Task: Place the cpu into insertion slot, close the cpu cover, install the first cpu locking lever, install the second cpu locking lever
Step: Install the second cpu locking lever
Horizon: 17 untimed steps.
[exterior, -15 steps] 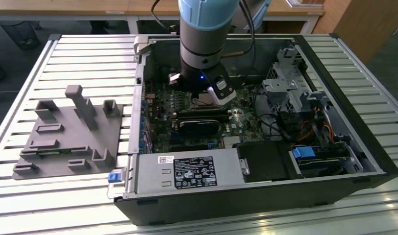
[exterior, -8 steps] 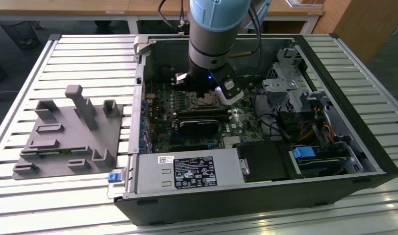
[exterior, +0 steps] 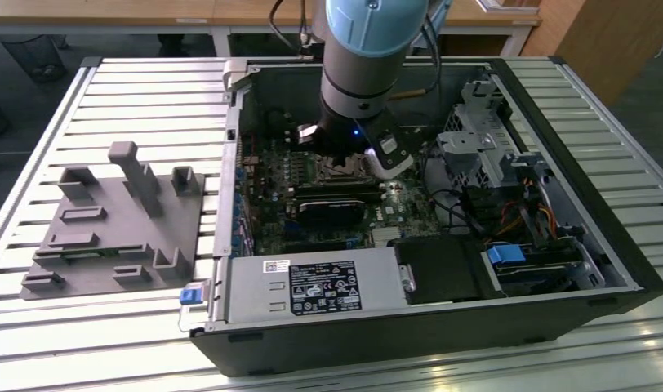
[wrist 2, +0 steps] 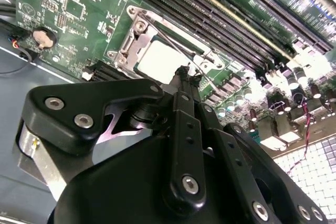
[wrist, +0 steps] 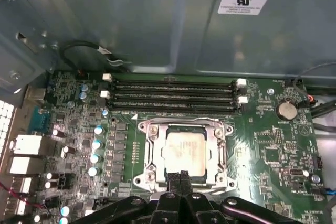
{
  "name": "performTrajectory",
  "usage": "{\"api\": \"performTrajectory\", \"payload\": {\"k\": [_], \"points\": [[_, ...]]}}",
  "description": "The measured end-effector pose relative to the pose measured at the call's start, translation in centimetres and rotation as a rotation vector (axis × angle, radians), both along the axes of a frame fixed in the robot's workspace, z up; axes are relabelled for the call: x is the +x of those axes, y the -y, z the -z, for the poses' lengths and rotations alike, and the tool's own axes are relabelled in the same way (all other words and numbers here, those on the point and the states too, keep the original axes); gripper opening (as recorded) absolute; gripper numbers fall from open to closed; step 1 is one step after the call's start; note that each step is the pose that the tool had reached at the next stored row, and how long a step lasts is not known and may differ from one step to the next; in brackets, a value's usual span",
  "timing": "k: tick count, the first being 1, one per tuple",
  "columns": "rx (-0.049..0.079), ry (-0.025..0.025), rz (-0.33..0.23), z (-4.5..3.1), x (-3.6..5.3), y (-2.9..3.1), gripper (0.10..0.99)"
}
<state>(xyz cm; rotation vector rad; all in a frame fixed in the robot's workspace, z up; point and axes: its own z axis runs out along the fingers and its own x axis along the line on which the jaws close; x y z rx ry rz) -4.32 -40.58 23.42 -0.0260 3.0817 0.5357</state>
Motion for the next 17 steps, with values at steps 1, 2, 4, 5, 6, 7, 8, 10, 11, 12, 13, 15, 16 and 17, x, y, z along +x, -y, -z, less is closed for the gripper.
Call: {"api": "performTrajectory", "payload": {"k": [1,2,4,5,6,7,8,10,11,12,13,15,16,17], "points": [[0.000,0.0000,0.000,0.01,0.00,0.13,0.106],[0.000,0.0000,0.001,0.01,0.00,0.27,0.106],[0.000,0.0001,0.001,0.02,0.00,0.54,0.106],[0.000,0.0000,0.001,0.03,0.00,0.69,0.106],[0.000,0.0000,0.002,0.04,0.00,0.82,0.106],[0.000,0.0000,0.001,0.06,0.00,0.92,0.106],[0.000,0.0001,0.002,0.11,-0.05,0.95,0.106],[0.000,0.0001,0.002,0.30,-0.35,0.95,0.106],[0.000,0.0000,0.002,0.43,-0.52,0.95,0.106],[0.000,0.0000,0.002,0.60,-0.69,0.95,0.106],[0.000,0.0000,0.002,0.80,-0.90,0.95,0.106],[0.000,0.0000,0.002,1.16,-1.27,0.95,0.106],[0.000,0.0001,0.002,1.34,-1.46,0.95,0.106],[0.000,0.0001,0.002,1.52,-1.65,0.95,0.106]]}}
